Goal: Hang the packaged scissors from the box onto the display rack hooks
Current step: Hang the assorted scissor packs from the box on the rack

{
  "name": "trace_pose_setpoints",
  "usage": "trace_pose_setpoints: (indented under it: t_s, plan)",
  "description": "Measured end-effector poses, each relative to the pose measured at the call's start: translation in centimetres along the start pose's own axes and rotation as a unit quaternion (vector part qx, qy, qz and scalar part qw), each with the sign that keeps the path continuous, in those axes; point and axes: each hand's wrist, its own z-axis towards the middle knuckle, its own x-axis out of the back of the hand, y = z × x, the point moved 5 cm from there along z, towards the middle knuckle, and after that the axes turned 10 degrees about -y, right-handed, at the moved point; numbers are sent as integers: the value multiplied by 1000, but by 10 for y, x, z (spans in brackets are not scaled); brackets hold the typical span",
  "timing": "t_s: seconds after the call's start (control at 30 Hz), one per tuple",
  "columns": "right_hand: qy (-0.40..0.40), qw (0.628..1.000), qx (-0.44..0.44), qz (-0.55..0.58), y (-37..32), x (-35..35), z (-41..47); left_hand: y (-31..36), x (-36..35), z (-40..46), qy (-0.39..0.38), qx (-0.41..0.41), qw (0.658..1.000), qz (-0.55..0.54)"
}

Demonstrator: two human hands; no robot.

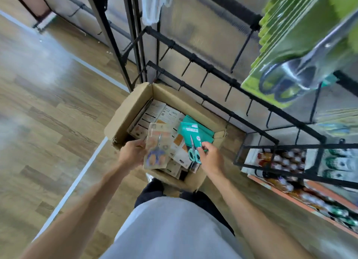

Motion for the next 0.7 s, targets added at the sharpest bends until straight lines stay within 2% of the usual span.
trace_pose_setpoints:
  t_s: [0.13,0.27,0.37,0.53,0.7]
  plan:
    - [51,998,-6,47,3,25,-27,20,-20,-28,22,-84,992,87]
    - [100,993,6,68,17,41,-62,23,-36,-47,10,-146,984,101]
    - [148,986,34,66,31,56,-84,40,-46,-67,34,-210,967,138]
    - [226,965,82,102,62,109,-135,78,-91,-110,37,-293,942,161]
    - [274,943,109,150,104,167,-172,98,-135,-145,54,-337,923,176]
